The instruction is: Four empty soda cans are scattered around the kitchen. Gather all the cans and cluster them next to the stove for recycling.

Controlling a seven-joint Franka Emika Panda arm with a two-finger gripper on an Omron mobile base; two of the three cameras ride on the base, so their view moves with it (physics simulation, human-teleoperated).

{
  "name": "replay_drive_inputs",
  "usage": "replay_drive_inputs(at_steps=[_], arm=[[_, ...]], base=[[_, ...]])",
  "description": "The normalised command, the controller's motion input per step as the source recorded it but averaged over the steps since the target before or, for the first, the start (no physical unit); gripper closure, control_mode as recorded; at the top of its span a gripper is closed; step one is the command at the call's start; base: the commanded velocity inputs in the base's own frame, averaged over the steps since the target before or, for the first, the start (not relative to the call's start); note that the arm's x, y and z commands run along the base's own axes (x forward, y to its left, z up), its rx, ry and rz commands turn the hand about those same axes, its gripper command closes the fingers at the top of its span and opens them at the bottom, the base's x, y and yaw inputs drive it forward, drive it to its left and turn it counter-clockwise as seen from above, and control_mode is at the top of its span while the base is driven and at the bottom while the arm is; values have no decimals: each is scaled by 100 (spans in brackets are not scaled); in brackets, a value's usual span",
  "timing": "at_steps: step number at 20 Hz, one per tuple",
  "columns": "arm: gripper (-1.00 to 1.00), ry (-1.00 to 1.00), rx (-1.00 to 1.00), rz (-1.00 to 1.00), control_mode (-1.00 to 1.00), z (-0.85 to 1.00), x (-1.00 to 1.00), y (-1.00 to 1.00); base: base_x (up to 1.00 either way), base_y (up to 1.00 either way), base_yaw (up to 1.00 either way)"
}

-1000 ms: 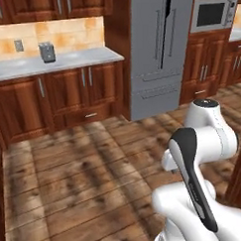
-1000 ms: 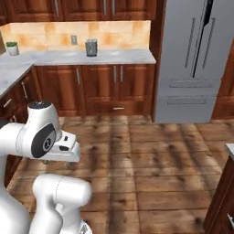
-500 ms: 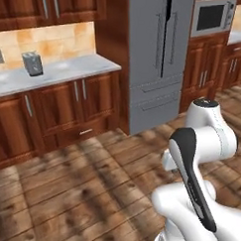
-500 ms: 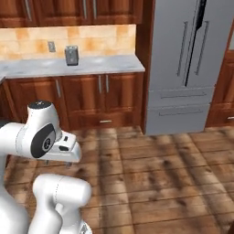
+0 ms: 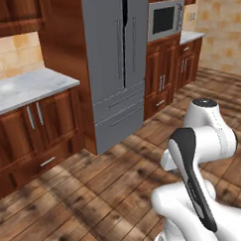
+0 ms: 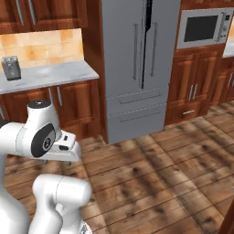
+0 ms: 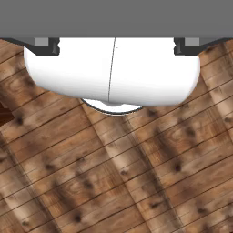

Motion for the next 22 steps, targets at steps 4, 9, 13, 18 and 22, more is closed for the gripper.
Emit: replay_drive_inputs(at_steps=[4,9,13,18,22], arm=[[-100,0,0,0,100,0,0,0],[-100,0,0,0,100,0,0,0],[-100,0,0,0,100,0,0,0],[-100,0,0,0,100,0,0,0],[-100,0,0,0,100,0,0,0]], base=[[93,-1,-61],[100,16,-51],[100,62,-44],[100,68,-43],[100,2,-25]])
